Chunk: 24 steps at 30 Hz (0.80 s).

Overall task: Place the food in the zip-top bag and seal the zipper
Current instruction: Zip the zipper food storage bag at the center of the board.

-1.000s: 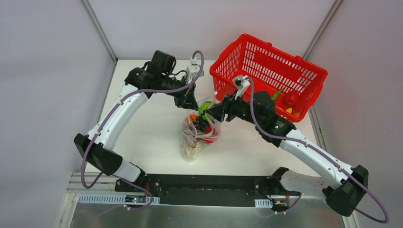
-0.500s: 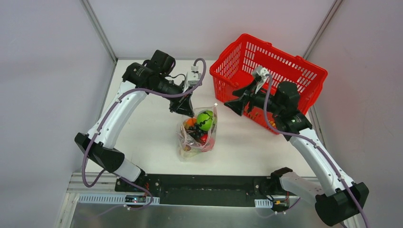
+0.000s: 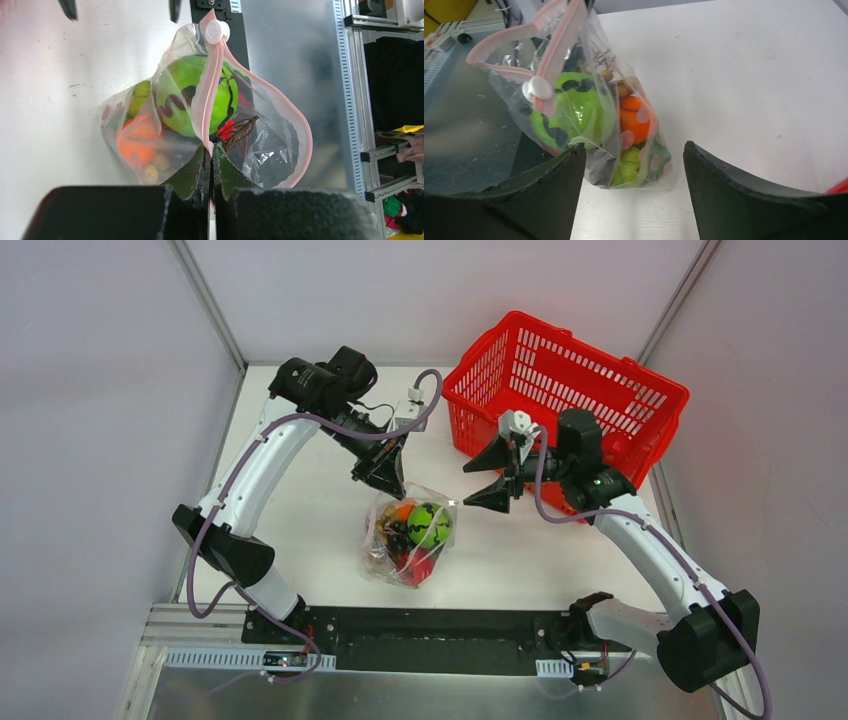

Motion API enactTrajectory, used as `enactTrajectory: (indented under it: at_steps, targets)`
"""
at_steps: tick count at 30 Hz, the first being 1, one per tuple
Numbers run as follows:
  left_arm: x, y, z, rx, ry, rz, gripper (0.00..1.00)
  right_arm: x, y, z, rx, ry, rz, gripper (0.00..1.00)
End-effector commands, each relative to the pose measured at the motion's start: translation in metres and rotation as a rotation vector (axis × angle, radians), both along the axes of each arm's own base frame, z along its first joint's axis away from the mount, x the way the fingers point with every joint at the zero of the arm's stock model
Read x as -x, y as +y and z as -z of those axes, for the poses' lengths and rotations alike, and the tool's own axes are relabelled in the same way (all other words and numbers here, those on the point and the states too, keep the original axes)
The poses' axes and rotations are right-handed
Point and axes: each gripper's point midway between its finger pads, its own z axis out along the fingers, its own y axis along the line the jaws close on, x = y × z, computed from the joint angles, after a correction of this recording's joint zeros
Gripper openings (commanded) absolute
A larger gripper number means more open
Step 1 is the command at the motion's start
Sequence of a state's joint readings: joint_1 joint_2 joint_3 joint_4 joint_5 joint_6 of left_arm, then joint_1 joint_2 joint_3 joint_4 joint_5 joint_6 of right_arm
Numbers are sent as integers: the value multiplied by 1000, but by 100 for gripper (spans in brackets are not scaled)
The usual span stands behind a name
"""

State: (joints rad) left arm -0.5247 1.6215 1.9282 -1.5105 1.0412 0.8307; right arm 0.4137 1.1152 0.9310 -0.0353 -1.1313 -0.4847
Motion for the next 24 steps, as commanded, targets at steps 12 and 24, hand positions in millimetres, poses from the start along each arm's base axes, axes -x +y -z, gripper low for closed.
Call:
enactTrajectory:
  at_steps: [12,24]
  targets:
    - [17,-7,-20,78,33,48,0,42,36,-16,-72,-131,-192,66]
    - [17,-6,-17,72,36,51,0,33,45,-12,-70,-110,-146,20]
